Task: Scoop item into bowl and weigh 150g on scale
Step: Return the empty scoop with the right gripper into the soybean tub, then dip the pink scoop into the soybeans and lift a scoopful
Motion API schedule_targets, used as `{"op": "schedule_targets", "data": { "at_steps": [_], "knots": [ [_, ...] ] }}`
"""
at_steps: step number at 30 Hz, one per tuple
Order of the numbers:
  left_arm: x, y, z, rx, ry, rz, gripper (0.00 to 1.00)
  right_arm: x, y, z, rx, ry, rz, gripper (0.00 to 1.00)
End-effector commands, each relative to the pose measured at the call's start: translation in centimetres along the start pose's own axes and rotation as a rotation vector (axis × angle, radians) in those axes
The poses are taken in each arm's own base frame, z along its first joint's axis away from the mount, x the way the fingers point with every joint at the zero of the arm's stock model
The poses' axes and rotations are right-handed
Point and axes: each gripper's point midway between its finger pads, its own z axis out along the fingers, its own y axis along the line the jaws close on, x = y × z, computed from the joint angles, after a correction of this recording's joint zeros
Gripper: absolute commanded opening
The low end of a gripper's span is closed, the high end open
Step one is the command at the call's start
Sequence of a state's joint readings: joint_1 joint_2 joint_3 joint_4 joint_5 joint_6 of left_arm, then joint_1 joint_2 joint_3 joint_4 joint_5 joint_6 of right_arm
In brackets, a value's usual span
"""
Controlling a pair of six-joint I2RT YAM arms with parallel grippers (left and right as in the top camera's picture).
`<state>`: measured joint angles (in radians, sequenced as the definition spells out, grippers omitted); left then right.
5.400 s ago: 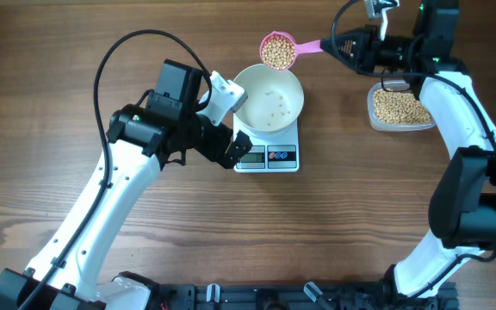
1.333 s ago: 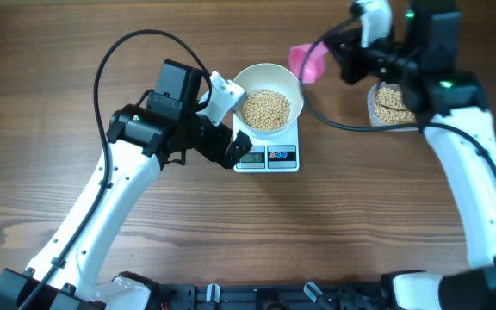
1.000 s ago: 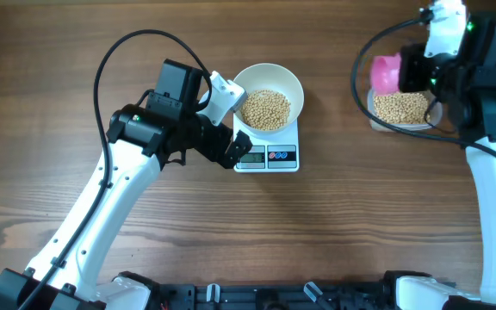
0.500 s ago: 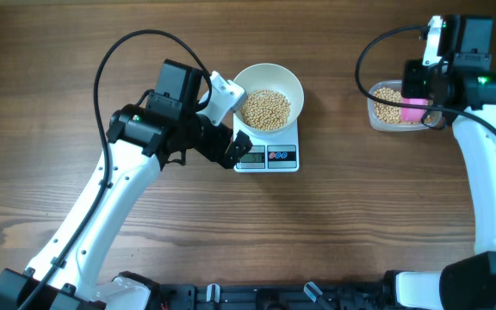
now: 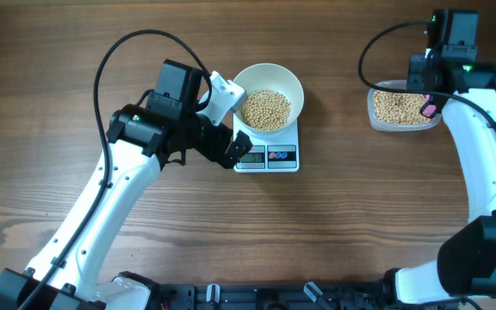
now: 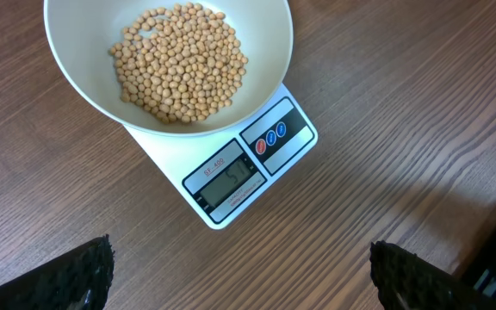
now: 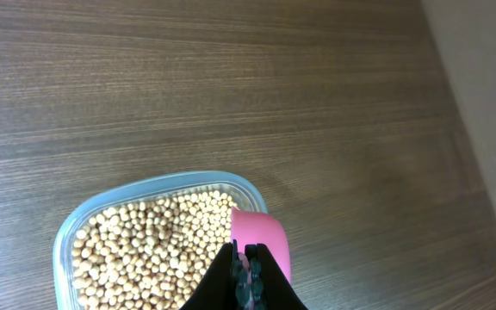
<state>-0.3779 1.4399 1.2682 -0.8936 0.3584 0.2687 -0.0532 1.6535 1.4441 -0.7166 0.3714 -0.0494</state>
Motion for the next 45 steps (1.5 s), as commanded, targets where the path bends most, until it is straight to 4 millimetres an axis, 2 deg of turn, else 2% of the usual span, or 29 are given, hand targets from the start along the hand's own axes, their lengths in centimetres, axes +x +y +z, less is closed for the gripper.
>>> {"op": "schedule_targets", "data": {
  "at_steps": [1,7,15,24,29,34,40,45],
  "knots": [
    [-0.5,-0.3,-0.4,0.012,-0.018,0.022,1.0,0.1,-0.2,1.1,0.033,0.022,-0.009,0.04],
    [-0.5,-0.3,-0.4,0.012,-0.018,0.022,1.0,0.1,0.1,1.7,0.031,0.026,-0.012,0.04],
    [-0.5,-0.3,-0.4,0.012,-0.018,0.022,1.0,1.4,1.5,4.1,0.003,0.083,-0.04,0.04],
    [-0.5,-0.3,-0.4,0.012,-0.018,0.022,1.0,2.5,5.0,6.4,-0.145,0.12,-0.127,0.04],
    [-0.5,-0.3,-0.4,0.012,-0.018,0.022,1.0,2.5,7.4,6.1,-0.285,0.107,-0.141,0.04],
    [-0.5,-0.3,-0.4,0.012,-0.018,0.022,1.0,2.5,9.0,5.6,-0.382,0.103,-0.133,0.04],
    [-0.5,-0.3,-0.4,0.012,-0.018,0.022,1.0,2.5,10.4,4.9,-0.474,0.102,-0.114,0.04],
    [-0.5,-0.3,-0.4,0.012,-0.018,0.022,1.0,2.5,10.8,4.7,-0.499,0.109,-0.067,0.04]
  ]
}}
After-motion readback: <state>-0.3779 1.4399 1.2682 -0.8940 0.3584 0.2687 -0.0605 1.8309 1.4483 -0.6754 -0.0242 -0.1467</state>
